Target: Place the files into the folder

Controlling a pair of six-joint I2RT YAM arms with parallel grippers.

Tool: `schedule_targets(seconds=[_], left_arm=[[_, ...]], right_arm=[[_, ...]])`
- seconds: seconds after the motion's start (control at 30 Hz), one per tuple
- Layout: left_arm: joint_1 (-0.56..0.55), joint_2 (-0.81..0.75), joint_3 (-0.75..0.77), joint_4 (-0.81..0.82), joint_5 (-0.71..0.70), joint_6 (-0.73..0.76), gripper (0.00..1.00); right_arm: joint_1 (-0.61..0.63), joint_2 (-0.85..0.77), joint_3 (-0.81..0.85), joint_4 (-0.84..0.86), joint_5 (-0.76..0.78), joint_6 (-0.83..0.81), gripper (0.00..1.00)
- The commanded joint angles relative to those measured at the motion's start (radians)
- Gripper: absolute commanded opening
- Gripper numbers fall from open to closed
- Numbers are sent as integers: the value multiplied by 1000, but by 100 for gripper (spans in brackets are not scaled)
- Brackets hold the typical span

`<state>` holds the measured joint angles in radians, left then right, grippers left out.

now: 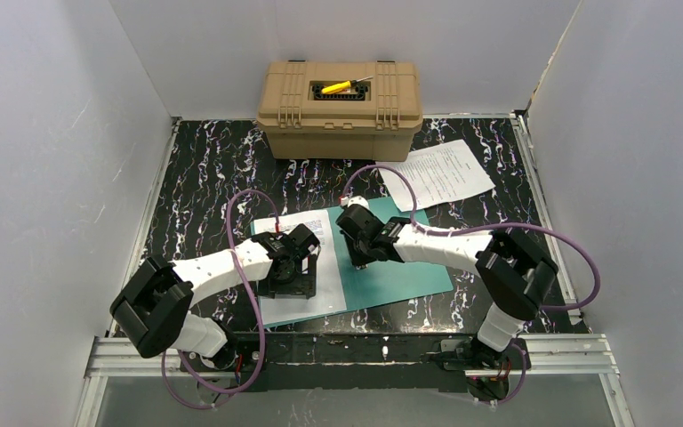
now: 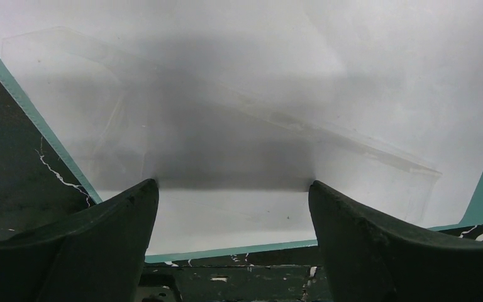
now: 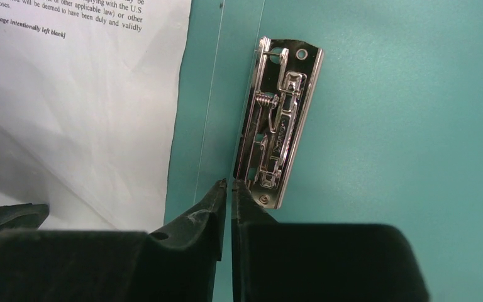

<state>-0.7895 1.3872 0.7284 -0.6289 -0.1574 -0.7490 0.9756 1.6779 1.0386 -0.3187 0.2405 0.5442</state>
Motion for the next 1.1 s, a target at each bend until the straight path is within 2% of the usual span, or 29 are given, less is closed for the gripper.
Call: schedule_targets(seconds=[0.0, 0.43, 1.07], left_arm=[[-6, 0, -2, 2, -5, -3, 87], [-19, 12, 37, 19, 15, -1, 86], [-20, 54, 0, 69, 24, -19, 86]], right_arm=[[14, 15, 44, -25, 32, -9, 16], [36, 44, 46, -56, 63, -10, 12], [75, 99, 40, -117, 133, -14, 7]])
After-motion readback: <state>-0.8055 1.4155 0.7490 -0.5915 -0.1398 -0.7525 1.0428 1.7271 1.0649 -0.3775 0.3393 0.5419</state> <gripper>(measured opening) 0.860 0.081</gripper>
